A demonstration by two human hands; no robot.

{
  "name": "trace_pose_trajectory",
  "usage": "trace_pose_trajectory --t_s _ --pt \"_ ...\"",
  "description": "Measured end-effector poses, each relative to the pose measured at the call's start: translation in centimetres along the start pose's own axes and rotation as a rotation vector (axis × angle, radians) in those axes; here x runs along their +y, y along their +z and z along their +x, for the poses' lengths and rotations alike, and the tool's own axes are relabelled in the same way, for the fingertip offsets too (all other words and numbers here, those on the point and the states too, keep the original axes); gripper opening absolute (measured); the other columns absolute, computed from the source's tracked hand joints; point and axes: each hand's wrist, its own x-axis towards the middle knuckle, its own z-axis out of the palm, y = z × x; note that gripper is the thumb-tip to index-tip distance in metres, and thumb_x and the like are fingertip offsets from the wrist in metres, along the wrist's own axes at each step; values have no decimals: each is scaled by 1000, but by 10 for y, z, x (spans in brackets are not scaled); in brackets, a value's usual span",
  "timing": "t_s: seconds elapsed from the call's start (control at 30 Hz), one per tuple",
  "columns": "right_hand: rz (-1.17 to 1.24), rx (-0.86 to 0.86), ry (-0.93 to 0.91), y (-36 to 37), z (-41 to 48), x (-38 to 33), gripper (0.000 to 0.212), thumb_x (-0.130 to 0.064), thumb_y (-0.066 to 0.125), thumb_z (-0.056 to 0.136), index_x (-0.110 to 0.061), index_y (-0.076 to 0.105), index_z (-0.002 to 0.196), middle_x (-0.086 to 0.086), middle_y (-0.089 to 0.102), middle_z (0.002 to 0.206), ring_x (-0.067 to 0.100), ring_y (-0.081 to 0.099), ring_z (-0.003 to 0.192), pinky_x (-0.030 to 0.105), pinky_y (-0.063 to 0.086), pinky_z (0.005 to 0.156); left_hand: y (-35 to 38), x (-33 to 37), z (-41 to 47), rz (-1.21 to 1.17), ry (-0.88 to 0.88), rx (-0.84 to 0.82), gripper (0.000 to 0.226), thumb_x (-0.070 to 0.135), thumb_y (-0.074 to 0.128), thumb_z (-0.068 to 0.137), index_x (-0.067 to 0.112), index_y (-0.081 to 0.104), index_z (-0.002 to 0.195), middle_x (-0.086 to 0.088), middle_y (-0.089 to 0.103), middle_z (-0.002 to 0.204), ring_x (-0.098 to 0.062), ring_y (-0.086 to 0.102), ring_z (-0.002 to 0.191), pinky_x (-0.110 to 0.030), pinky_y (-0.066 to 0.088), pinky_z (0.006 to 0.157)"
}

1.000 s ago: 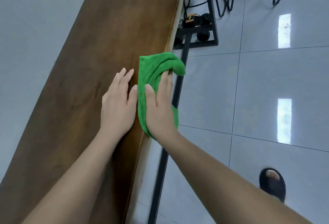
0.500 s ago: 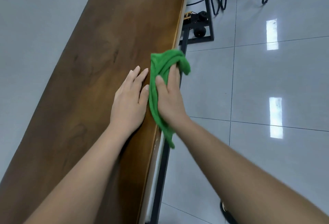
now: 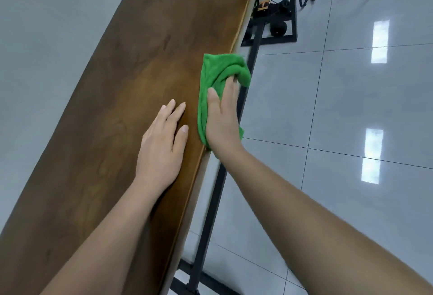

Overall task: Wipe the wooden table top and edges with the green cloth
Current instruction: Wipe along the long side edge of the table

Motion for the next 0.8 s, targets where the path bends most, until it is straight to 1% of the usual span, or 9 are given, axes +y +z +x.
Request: trace_pose_trajectory --t_s 0.07,0.1,0.2,0.27,0.4,0.47,0.6,0.7,0.8 --pt "5 -34 15 6 -58 9 68 -36 34 120 -27 -3 176 -11 -6 184 -5 -11 165 6 -5 124 0 -3 -17 1 -20 -3 53 40 38 121 33 37 173 10 27 183 -11 18 171 -48 25 135" --pt "19 -54 25 9 -84 10 68 -35 35 120 -27 -3 176 -12 -8 184 -7 -12 164 3 -4 121 0 -4 -25 -3 -34 -6 53 40 37 121 34 36 173 11 26 183 -10 17 171 -49 24 135" --pt "52 -94 39 12 -129 11 69 -32 37 120 -24 -2 176 -10 -6 184 -3 -11 166 10 0 128 -1 -8 -46 -10 -64 -8 53 43 34 121 35 36 173 13 25 183 -7 16 171 -50 24 135" --pt "28 -88 24 12 -128 9 69 -29 38 120 -21 -2 176 -7 -4 184 1 -8 167 16 2 132 -2 -10 -59 -17 -80 -10 56 48 32 118 36 36 173 14 25 183 -7 16 170 -52 25 135" --pt "-31 -72 31 9 -80 2 71 -32 37 119 -21 -6 176 -6 -10 184 2 -11 166 0 -7 117 -4 -13 -81 -13 -101 5 57 48 33 117 36 37 172 14 27 182 -7 17 170 -55 28 135" --pt "-42 -64 32 4 -42 -2 72 -32 36 120 -21 -7 175 -3 -10 184 5 -11 167 5 -9 117 -4 -13 -89 -15 -117 5 57 48 33 116 37 38 172 14 28 182 -7 18 170 -53 27 135" --pt "-75 -44 20 -9 45 -17 74 -26 39 119 -12 -7 174 8 -7 184 18 -6 169 26 -4 127 -7 -10 -104 -7 -158 -1 61 56 26 115 39 36 172 16 27 182 -7 19 170 -50 22 136" --pt "-102 -24 57 -16 89 -27 75 -29 39 119 -10 -9 174 9 -7 184 21 -1 170 32 2 131 -8 -11 -115 -4 -171 -6 66 63 21 112 40 35 172 17 26 182 -7 19 169 -48 19 134" --pt "-97 -12 37 -17 101 -26 76 -29 39 119 -8 -10 173 10 -7 184 21 -3 170 35 2 133 -7 -13 -120 2 -162 3 65 62 21 112 40 37 171 17 28 181 -7 20 169 -44 18 133"
